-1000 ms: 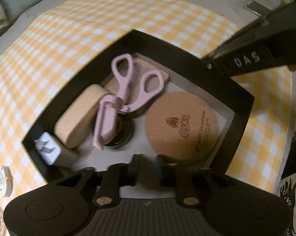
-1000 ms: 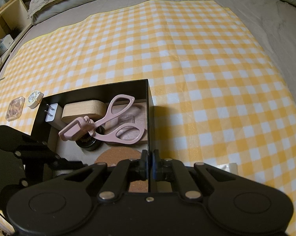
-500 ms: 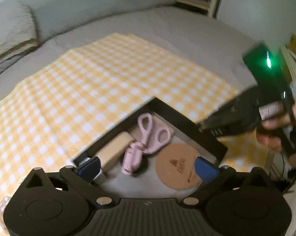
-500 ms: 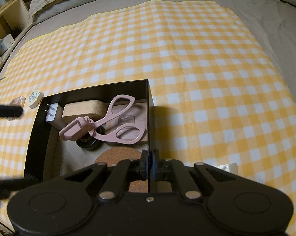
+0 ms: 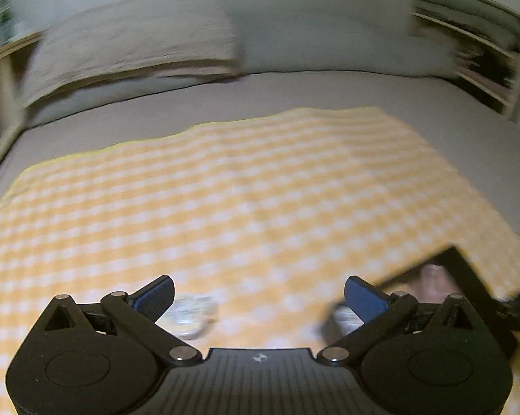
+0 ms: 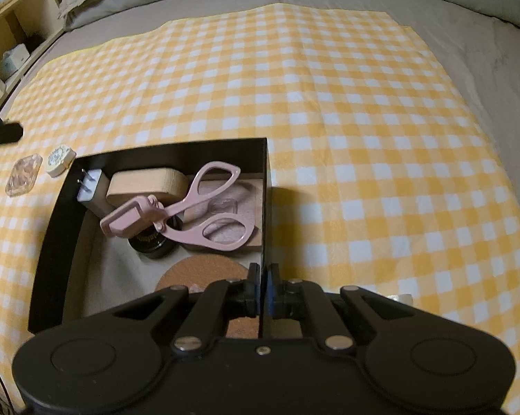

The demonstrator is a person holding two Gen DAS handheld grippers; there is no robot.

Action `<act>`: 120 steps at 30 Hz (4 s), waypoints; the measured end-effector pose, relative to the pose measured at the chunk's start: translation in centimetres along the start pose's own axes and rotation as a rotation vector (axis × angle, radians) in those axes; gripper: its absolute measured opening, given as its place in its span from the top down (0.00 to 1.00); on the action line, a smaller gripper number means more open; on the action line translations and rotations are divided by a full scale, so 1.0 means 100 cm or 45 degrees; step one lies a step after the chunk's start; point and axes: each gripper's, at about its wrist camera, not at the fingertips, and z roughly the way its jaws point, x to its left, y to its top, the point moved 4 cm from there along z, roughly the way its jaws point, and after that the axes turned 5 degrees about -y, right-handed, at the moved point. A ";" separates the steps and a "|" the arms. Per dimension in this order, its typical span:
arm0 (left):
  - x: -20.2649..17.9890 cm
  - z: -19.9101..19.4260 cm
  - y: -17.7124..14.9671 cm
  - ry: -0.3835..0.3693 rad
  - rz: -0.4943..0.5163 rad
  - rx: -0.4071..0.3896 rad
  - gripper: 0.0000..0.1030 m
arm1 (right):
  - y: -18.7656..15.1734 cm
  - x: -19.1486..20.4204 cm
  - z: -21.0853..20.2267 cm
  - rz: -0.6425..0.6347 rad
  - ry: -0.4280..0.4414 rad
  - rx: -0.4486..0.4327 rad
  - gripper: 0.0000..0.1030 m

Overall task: Organize rigid objects
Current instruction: 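Move the left tool to the clear plastic case and grasp it, then carry the clear case with the left tool into the box and release, then move the left tool to the round white tape measure and grasp it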

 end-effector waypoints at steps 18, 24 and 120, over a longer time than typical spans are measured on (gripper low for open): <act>0.166 0.060 -0.071 0.444 -0.505 0.254 0.00 | 0.001 -0.003 0.005 0.004 0.002 0.020 0.96; 0.165 0.077 -0.068 0.500 -0.455 0.257 0.00 | 0.001 -0.002 0.005 0.003 0.000 0.025 0.96; -0.064 -0.032 -0.028 -0.041 -0.239 -0.041 0.00 | 0.000 0.003 0.007 0.022 -0.036 0.065 0.97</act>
